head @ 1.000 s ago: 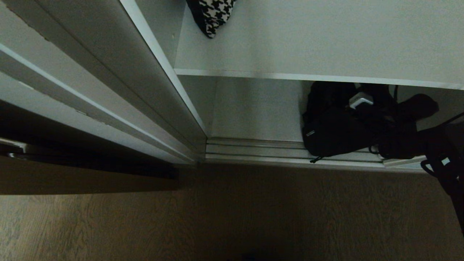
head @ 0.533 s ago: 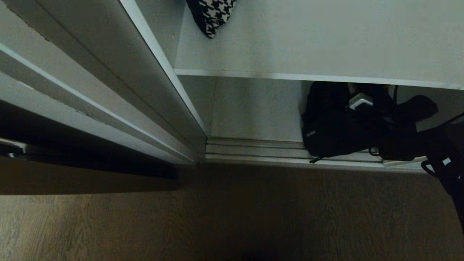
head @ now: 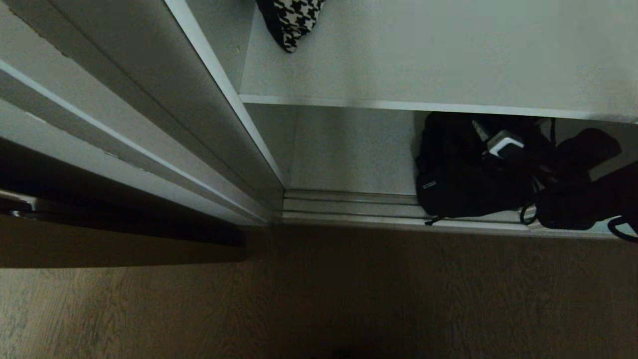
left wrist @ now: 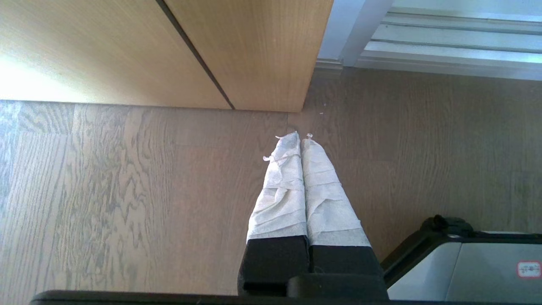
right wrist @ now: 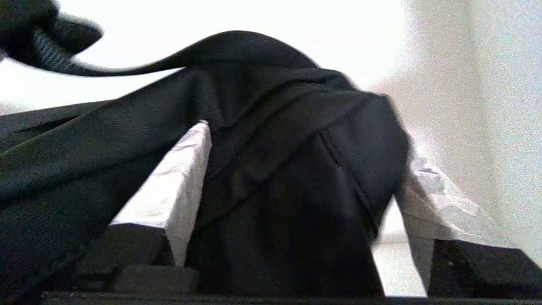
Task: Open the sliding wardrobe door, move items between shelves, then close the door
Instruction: Place the bag on the lower shelf
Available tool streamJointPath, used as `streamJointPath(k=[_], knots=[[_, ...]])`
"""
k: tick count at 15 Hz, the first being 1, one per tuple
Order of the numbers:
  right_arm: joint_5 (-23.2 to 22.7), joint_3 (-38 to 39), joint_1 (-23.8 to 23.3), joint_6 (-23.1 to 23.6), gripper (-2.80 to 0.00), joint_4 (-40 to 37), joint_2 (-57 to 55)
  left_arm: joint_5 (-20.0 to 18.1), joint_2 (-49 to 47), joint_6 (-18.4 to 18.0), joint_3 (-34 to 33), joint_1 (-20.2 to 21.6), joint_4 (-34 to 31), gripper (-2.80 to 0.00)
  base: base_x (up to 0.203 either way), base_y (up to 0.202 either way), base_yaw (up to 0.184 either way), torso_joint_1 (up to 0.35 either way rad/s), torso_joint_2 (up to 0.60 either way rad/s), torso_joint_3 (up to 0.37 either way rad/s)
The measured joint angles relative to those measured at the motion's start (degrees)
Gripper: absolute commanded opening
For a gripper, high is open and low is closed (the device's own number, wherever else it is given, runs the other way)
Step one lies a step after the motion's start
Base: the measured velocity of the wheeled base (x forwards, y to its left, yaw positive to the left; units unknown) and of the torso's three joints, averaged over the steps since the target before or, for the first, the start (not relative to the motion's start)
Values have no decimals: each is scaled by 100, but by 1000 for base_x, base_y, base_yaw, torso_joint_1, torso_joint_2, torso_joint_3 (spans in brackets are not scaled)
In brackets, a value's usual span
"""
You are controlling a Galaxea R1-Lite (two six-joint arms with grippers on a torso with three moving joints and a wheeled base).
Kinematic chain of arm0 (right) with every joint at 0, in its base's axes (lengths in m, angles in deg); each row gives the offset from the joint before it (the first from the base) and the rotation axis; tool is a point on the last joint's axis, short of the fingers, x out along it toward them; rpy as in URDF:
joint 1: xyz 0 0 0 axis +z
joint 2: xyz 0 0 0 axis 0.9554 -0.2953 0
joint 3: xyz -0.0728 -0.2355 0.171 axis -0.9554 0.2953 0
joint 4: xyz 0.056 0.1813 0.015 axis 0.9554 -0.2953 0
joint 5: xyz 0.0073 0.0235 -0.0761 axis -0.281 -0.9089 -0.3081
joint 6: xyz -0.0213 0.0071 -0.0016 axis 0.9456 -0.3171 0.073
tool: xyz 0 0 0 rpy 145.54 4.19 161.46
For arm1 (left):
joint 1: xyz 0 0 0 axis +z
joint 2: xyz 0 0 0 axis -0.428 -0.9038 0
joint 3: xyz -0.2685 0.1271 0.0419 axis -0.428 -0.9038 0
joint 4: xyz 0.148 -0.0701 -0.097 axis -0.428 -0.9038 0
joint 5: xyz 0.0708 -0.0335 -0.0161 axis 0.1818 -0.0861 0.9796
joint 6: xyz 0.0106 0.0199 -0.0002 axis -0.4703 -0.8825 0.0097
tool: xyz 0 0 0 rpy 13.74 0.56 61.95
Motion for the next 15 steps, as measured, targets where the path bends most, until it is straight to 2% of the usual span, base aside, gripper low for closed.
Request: streamJointPath(k=[4,7,10,13,15], knots=[[-82,800,-197,-10,0,9,467,0,0,0,0,-7,-1,-280,0,0,0,0,0,0],[-95,789,-320,-29,0,9,606,-1,0,-1,0,-7,0,-280,0,0,0,0,0,0],[-100,1289,-403,-32,0,0,775,-1,0,1,0,-5,0,-280,0,0,0,0,0,0],[-108,1135,-446,-29,0,-6,822,-1,0,0,0,-5,0,-280,0,0,0,0,0,0],[-103,1432,-489,-27,0,10,929,-1,0,2,0,0,0,-280,0,0,0,0,0,0]])
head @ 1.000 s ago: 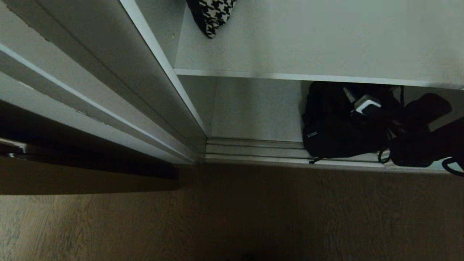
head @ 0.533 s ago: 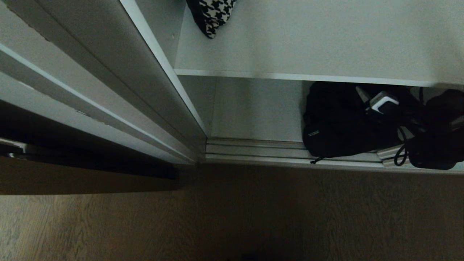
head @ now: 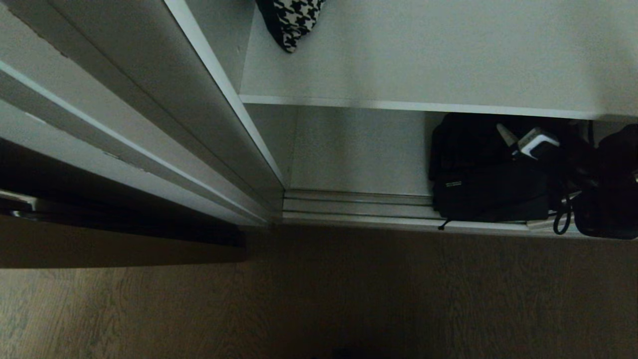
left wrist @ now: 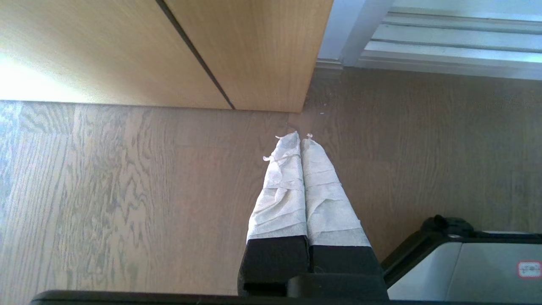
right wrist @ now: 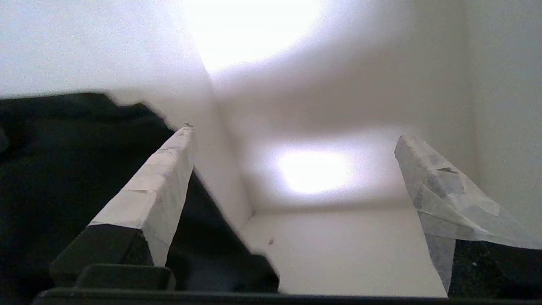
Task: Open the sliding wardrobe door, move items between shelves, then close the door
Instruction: Place the bag on the lower shelf
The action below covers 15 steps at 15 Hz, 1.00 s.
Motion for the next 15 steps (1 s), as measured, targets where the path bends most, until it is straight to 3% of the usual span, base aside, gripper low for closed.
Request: streamJointPath(k=[9,10,15], knots=[[39,2855,-404,43,0,-5,522,0,0,-2,0,-5,0,-280,0,0,0,0,0,0],[59,2909,-444,43,-280,-3,477,0,0,0,0,-5,-1,-280,0,0,0,0,0,0],[92,2975,-478,31,-280,-1,351,0,0,-2,0,0,0,-280,0,0,0,0,0,0]])
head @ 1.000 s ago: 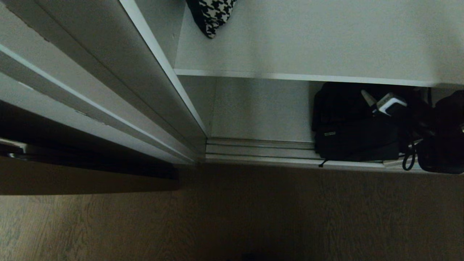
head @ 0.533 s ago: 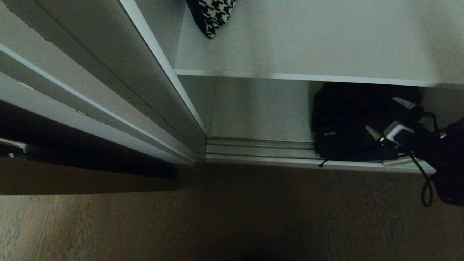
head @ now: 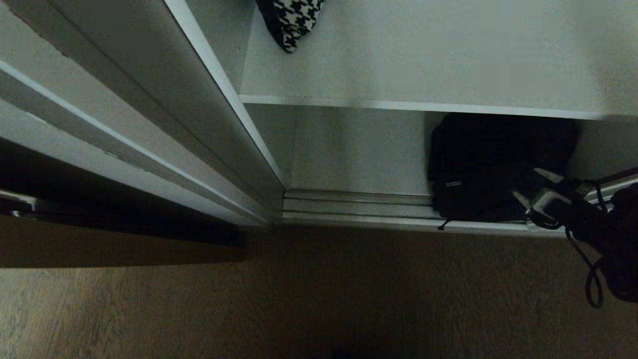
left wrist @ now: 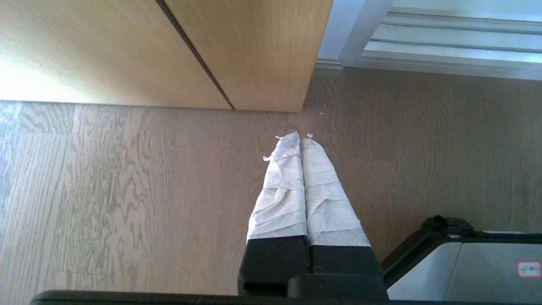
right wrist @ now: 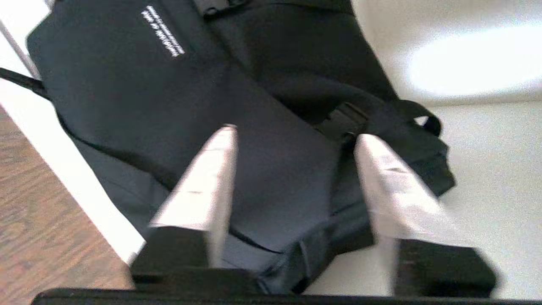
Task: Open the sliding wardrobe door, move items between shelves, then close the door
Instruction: Place the bag on the lower shelf
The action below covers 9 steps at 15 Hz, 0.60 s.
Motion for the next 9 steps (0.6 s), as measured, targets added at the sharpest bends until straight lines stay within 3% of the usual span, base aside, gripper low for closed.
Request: streamJointPath(k=[9], knots=[[74,-170,49,27,-280,0,-1023,0,0,1,0,-5,0,-280,0,0,0,0,0,0]])
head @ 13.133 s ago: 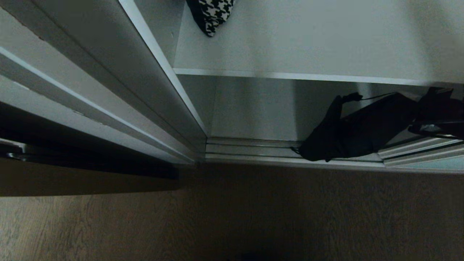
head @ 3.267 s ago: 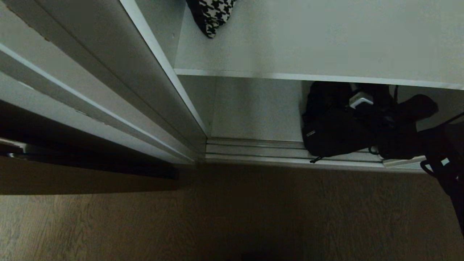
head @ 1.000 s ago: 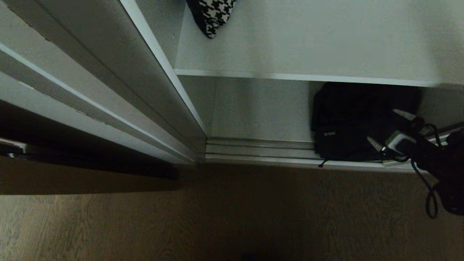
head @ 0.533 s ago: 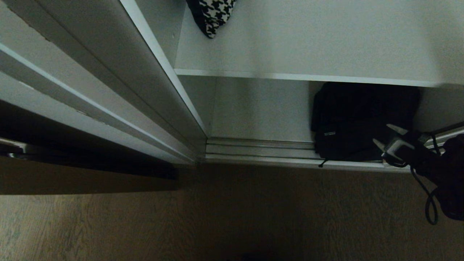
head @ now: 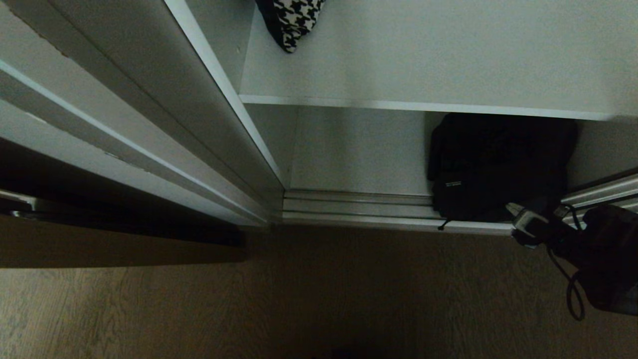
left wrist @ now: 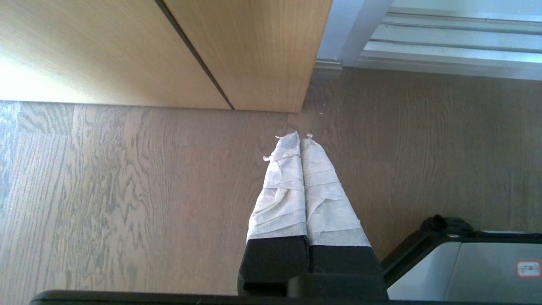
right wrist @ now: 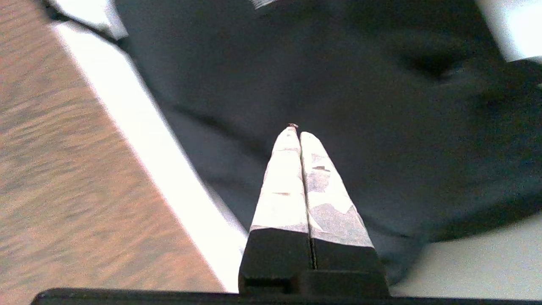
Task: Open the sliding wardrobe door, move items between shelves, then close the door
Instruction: Place the bag on the lower shelf
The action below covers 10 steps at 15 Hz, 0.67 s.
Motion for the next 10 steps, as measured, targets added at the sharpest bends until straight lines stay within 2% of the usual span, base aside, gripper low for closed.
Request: streamJointPath(k=[4,10], knots=[[169,-461,170,-6,-280,-1,-704,0,0,-1,0,-1,0,-280,0,0,0,0,0,0],[651,-1850,536,-39,-280,-2,-1908,-2,0,0,0,5,0,-280,0,0,0,0,0,0]])
